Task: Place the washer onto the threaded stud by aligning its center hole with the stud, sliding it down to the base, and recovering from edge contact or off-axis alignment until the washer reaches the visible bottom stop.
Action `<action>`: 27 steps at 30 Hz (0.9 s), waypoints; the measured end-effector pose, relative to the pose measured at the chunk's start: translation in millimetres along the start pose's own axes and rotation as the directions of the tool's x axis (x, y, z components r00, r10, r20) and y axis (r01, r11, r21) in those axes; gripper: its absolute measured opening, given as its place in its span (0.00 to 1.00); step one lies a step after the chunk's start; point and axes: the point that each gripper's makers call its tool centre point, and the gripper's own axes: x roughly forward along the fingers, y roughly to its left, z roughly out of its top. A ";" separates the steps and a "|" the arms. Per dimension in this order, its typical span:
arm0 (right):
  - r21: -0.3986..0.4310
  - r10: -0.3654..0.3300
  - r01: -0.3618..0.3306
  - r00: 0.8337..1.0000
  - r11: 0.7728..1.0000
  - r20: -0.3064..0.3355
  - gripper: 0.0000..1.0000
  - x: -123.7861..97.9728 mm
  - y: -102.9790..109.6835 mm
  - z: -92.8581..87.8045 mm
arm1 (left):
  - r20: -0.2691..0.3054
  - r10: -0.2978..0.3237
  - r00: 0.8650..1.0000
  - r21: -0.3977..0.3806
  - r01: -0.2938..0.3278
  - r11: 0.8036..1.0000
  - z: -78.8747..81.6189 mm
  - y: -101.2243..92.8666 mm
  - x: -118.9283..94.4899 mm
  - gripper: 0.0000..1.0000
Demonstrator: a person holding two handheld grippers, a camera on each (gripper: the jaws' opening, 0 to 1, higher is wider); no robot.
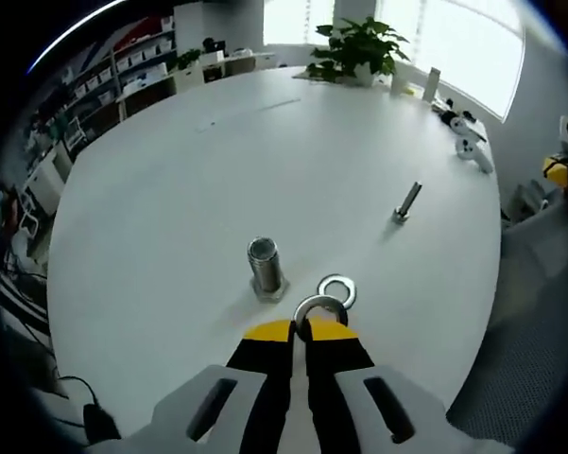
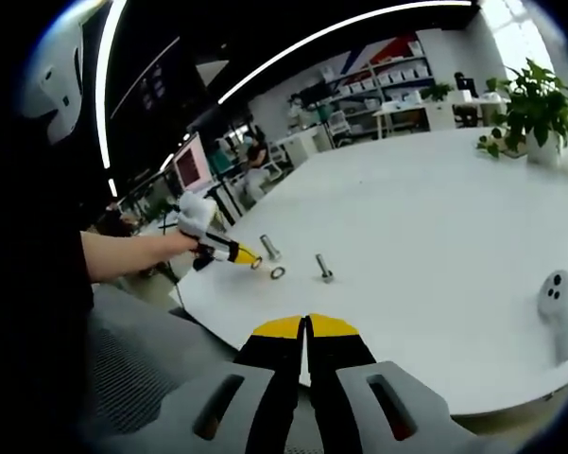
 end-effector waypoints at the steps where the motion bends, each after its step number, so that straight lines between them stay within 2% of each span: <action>1: 0.000 0.000 0.000 1.000 1.000 0.000 0.04 -0.1 0.1 0.1 | 0.009 -0.007 1.000 -0.012 0.007 1.000 3.0 -0.3 -0.9 0.02; 2: -0.001 0.001 -0.001 1.000 1.000 0.002 0.04 -0.1 0.2 0.2 | 0.019 -0.007 1.000 -0.039 0.008 0.999 5.6 0.7 -4.2 0.02; 5: 0.000 0.001 -0.001 1.000 1.000 0.004 0.04 -0.4 0.3 0.6 | 0.025 0.004 1.000 -0.033 -0.003 0.999 11.2 4.9 -8.9 0.02; 10: 0.001 0.002 -0.002 1.000 1.000 0.010 0.04 -0.7 0.2 1.4 | 0.061 0.023 0.998 -0.027 -0.021 0.999 31.8 11.1 -17.2 0.02; 15: 0.002 0.001 -0.001 1.000 1.000 0.013 0.04 -0.7 0.2 1.5 | 0.057 0.043 0.997 -0.008 -0.043 0.999 43.0 21.5 -11.2 0.02; 18: 0.001 0.002 -0.002 1.000 1.000 0.013 0.04 -0.6 0.3 1.4 | 0.040 0.059 0.997 0.029 -0.060 0.998 44.6 26.4 -7.8 0.02; 27: 0.006 0.000 0.000 1.000 1.000 0.017 0.04 -1.1 -0.2 1.7 | 0.031 0.058 0.998 0.045 -0.059 0.997 48.1 29.5 -3.0 0.02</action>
